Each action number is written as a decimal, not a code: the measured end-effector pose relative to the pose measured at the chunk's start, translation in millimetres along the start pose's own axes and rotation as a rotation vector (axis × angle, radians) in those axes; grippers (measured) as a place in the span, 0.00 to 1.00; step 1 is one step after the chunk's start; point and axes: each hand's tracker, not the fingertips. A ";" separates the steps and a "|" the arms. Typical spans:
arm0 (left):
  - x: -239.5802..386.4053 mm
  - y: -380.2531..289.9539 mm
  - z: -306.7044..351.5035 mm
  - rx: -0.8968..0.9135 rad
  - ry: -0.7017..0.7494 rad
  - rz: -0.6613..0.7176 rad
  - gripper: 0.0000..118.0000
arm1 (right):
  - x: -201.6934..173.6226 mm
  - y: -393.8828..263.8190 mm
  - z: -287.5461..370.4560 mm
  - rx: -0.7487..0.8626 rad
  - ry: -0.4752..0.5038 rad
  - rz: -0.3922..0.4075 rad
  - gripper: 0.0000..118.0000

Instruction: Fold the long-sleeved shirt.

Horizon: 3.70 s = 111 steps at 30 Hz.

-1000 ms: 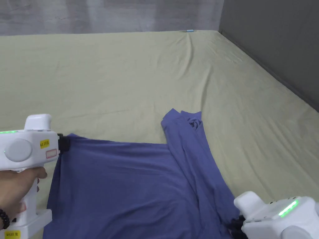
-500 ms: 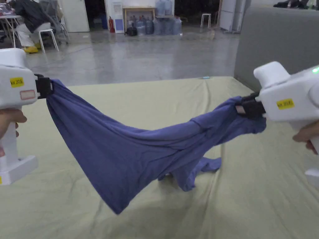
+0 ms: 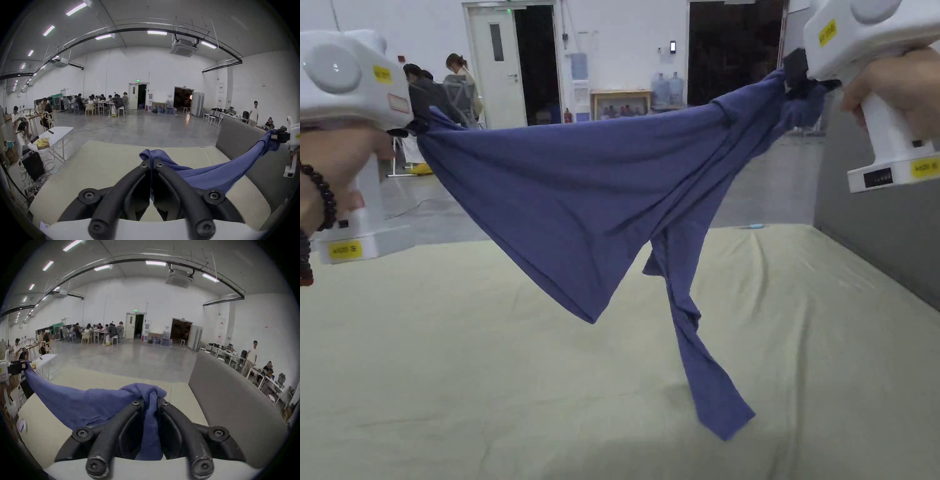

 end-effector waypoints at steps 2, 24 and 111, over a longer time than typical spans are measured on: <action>1.9 -19.7 -7.1 -0.023 -0.020 0.004 0.00 | 1.4 -24.3 -15.3 -0.042 0.006 -0.010 0.08; -33.2 -309.8 96.6 -0.373 -0.114 0.077 0.00 | 9.6 -370.1 84.4 -0.361 0.188 -0.174 0.08; -7.3 -417.5 232.5 -0.441 -0.222 0.165 0.00 | -19.5 -446.6 108.5 -0.490 0.195 -0.168 0.00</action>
